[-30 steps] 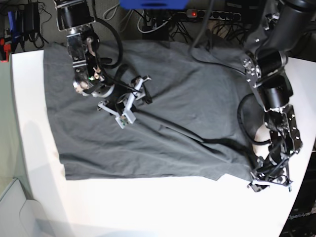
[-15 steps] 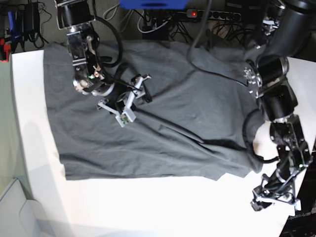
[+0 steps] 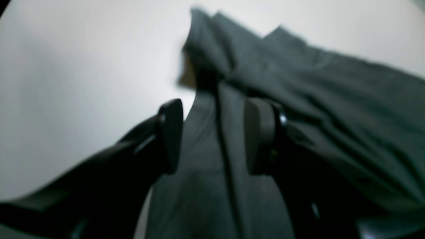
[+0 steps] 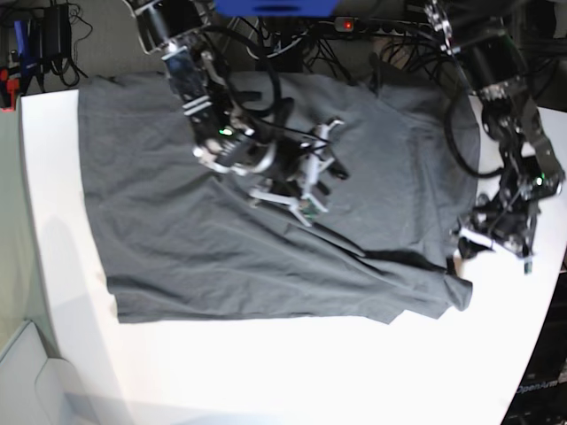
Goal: Layout the t-shirt on the table in an organized manner, then fold the t-shirt properly
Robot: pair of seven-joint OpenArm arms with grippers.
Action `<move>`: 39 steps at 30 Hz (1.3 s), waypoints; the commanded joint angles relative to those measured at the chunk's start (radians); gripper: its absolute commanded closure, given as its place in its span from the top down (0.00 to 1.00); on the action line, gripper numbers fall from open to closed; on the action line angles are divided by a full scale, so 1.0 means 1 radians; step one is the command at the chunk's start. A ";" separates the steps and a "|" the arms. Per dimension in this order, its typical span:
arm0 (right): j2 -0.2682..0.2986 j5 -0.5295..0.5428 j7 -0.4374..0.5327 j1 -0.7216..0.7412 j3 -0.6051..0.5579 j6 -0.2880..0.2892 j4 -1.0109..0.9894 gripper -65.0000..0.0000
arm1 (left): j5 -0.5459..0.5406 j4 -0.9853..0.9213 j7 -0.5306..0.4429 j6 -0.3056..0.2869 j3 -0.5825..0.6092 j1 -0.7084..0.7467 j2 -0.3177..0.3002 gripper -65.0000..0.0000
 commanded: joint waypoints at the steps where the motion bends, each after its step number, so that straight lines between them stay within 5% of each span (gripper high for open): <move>1: -0.030 0.017 0.033 0.039 -0.011 0.004 -0.007 0.30 | -0.015 0.046 -0.025 -0.009 0.000 0.003 -0.012 0.45; 5: -0.092 0.020 0.044 0.113 -0.029 0.004 -0.150 0.27 | -0.016 0.106 -0.025 -0.014 -0.023 0.098 -0.012 0.45; 8: -0.092 0.022 0.057 0.174 -0.029 0.004 -0.271 0.26 | -0.018 0.117 -0.025 -0.014 -0.089 0.123 -0.009 0.46; 13: -0.092 0.023 0.223 0.200 -0.031 0.004 -0.444 0.26 | -0.018 0.111 -0.023 -0.014 -0.185 0.129 -0.013 0.45; 19: -0.091 0.016 0.238 0.145 -0.029 0.004 -0.472 0.26 | -0.018 0.089 -0.025 -0.016 -0.205 0.083 -0.064 0.45; 27: -0.010 0.017 0.240 0.005 -0.029 0.004 -0.340 0.18 | -0.015 -0.066 -0.025 -0.016 -0.201 -0.057 -0.107 0.45; 39: 0.082 0.020 0.238 -0.071 -0.026 0.004 -0.289 0.17 | -0.009 -0.268 -0.032 -0.008 -0.200 -0.273 -0.110 0.46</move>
